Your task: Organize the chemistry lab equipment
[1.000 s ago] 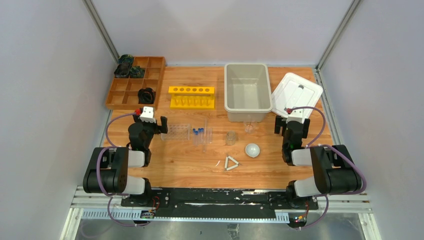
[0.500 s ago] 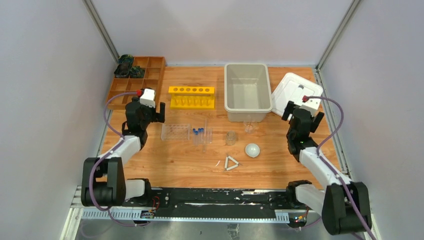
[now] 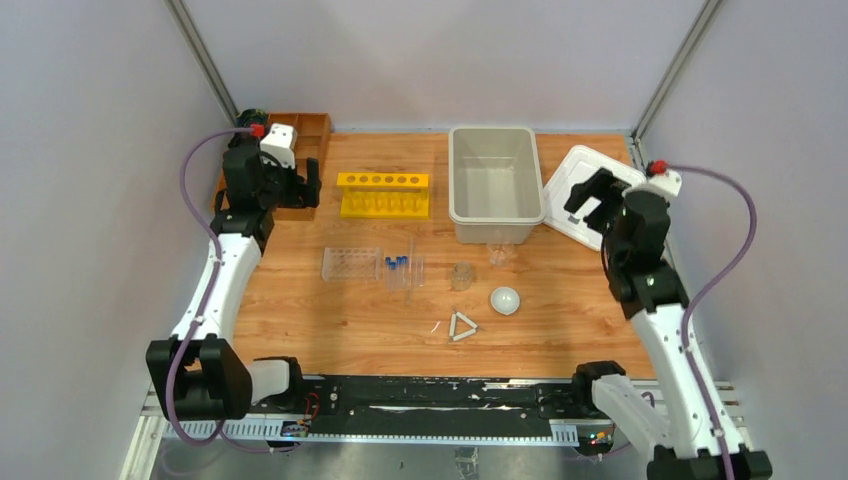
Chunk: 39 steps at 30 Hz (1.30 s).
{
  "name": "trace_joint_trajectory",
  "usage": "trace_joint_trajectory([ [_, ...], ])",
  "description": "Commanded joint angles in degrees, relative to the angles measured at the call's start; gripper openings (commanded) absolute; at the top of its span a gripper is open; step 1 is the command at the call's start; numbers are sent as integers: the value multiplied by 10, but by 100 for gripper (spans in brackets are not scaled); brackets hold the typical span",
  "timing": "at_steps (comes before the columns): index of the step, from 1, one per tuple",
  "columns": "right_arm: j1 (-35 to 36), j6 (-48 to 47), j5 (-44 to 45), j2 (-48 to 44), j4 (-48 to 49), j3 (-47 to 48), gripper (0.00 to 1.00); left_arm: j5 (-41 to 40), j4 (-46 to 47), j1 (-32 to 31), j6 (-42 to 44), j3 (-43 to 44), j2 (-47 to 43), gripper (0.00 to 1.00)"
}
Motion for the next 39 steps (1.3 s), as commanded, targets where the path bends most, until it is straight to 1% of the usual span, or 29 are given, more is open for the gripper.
trace_joint_trajectory([
  [1, 44, 26, -45, 156, -270, 221, 100, 18, -143, 8, -27, 65, 25, 100],
  [2, 65, 26, -26, 205, -342, 287, 100, 18, -153, 9, -29, 74, 26, 100],
  [3, 96, 31, 6, 257, -389, 334, 100, 18, -161, 10, -32, 82, 27, 100],
  [4, 124, 40, 31, 283, -417, 372, 100, 18, -167, 10, -36, 87, 29, 100],
  [5, 154, 42, 39, 303, -424, 396, 100, 20, -174, 10, -39, 93, 30, 100],
  [7, 212, 48, 45, 327, -408, 421, 100, 24, -187, 10, -49, 105, 36, 100],
  [10, 302, 31, 65, 367, -355, 441, 100, 36, -218, 11, -51, 126, 43, 100],
  [16, 412, 20, 82, 509, -357, 531, 98, 13, -246, 13, -33, 122, 24, 100],
  [18, 439, 19, 83, 560, -359, 563, 95, 16, -254, 13, -30, 121, 18, 100],
  [20, 458, 18, 73, 608, -359, 591, 90, 17, -263, 13, -32, 118, 13, 100],
  [23, 467, 26, 57, 678, -361, 622, 79, 31, -267, 13, -32, 109, 7, 100],
  [26, 467, 37, 48, 720, -360, 638, 70, 29, -272, 13, -27, 104, 3, 100],
  [30, 465, 43, 48, 762, -358, 657, 62, 29, -280, 13, -19, 102, 4, 100],
  [35, 451, 72, 48, 791, -349, 656, 57, 29, -287, 14, -16, 103, 8, 99],
  [39, 447, 78, 75, 806, -335, 652, 55, 20, -287, 13, -20, 104, 7, 98],
])
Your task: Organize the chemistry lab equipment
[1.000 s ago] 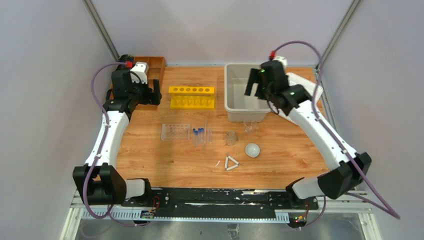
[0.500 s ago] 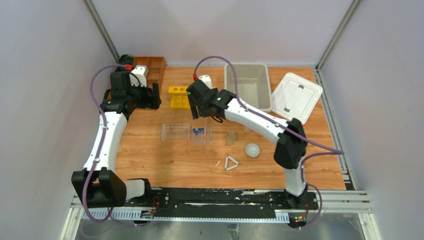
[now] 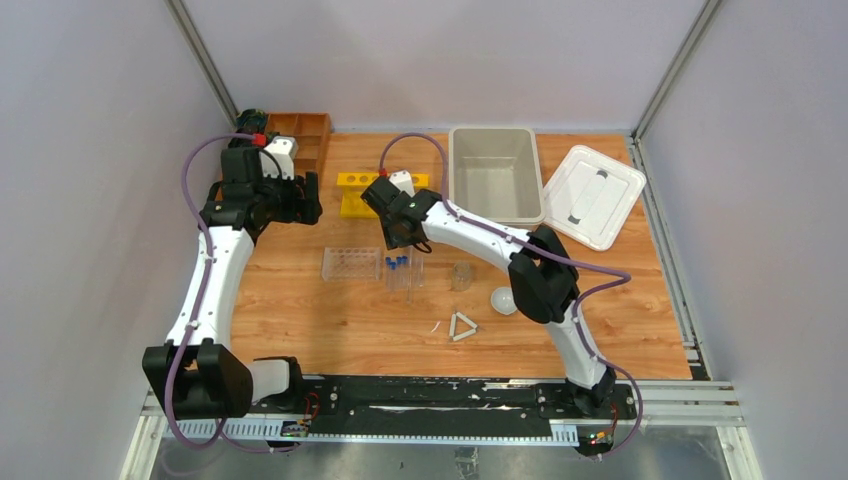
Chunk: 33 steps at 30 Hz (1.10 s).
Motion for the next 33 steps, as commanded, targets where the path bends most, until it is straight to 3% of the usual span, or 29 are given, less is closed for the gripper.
trace_joint_trajectory([
  [1, -13, 25, 30, 21, 7, 16, 54, 5, -5, 4, 6, -2, -6, 98],
  [17, -34, 43, 38, 66, 67, 1, 52, 23, -3, 4, 13, 22, 0, 94],
  [25, -33, 69, 32, 89, 70, -10, 45, 44, -10, 4, 14, 46, 9, 95],
  [33, -31, 74, 44, 99, 72, -15, 46, 70, -31, 4, 20, 59, 8, 95],
])
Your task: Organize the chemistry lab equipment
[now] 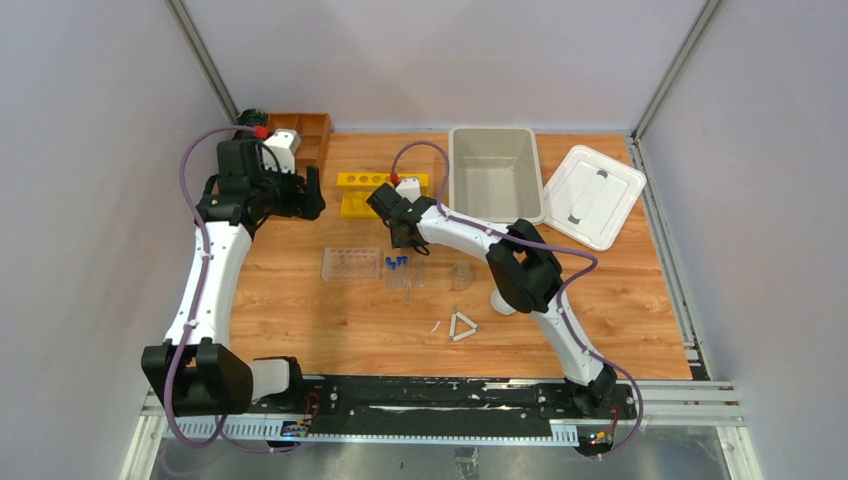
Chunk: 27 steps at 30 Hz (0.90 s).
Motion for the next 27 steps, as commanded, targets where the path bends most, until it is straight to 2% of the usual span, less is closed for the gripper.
trace_joint_trajectory([
  [1, -1, 15, 17, 16, -7, -6, 46, 35, -17, 4, 7, 25, -3, 96],
  [4, 3, 16, 18, 21, -6, -5, 42, 54, -32, 4, 4, 40, -3, 96],
  [7, 5, 7, 17, 28, -6, -3, 33, 69, -56, 3, 10, 49, -6, 96],
  [10, 6, 11, 20, 16, -4, -15, 24, 84, -83, 4, 35, 49, -8, 96],
  [16, 6, 12, 16, -15, 10, -21, 13, 89, -127, 3, 84, 49, -11, 96],
  [23, 5, 43, -10, -90, 42, -34, 2, 131, -131, 4, 106, 47, -21, 96],
  [27, 6, 48, -16, -145, 75, -51, 0, 164, -132, 4, 111, 44, -24, 96],
])
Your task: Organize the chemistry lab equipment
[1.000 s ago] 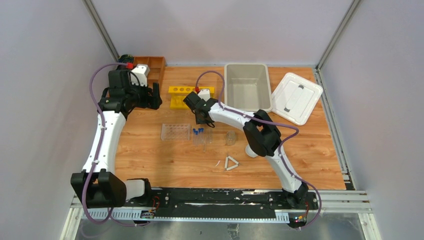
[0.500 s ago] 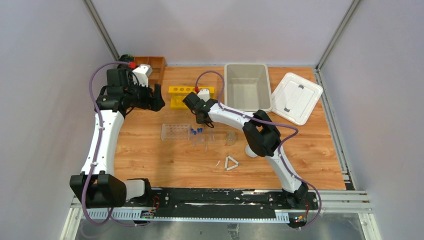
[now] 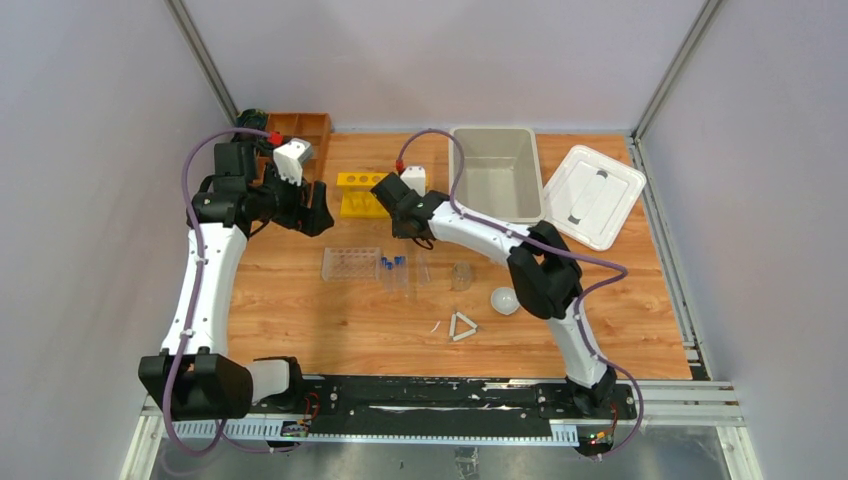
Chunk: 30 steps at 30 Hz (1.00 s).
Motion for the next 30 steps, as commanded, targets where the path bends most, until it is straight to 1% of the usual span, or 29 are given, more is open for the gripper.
trace_joint_trajectory([
  [1, 4, 25, -2, -95, 50, -16, 0, 56, -9, 3, 11, 8, -14, 96],
  [5, 11, 30, -2, -143, 98, -26, 0, 129, -19, 3, 1, 0, -15, 96],
  [8, 24, 19, 10, -177, 164, -41, 0, 190, -19, -5, -5, -17, -24, 96],
  [11, 37, 4, 19, -192, 210, -34, 0, 214, -20, -30, -3, -27, -32, 95],
  [14, 46, -5, 19, -195, 227, -13, 0, 239, -19, -62, -5, -30, -40, 95],
  [18, 59, -4, 21, -212, 257, -20, 0, 245, -19, -77, -11, -26, -37, 94],
  [24, 70, -2, 24, -244, 282, -43, 0, 223, -19, -77, -14, -24, -13, 88],
  [27, 76, -3, 24, -254, 290, -45, 0, 227, -19, -78, -25, -20, 2, 83],
  [30, 82, -11, 27, -262, 311, -52, 0, 240, -19, -77, -35, -17, 13, 74],
])
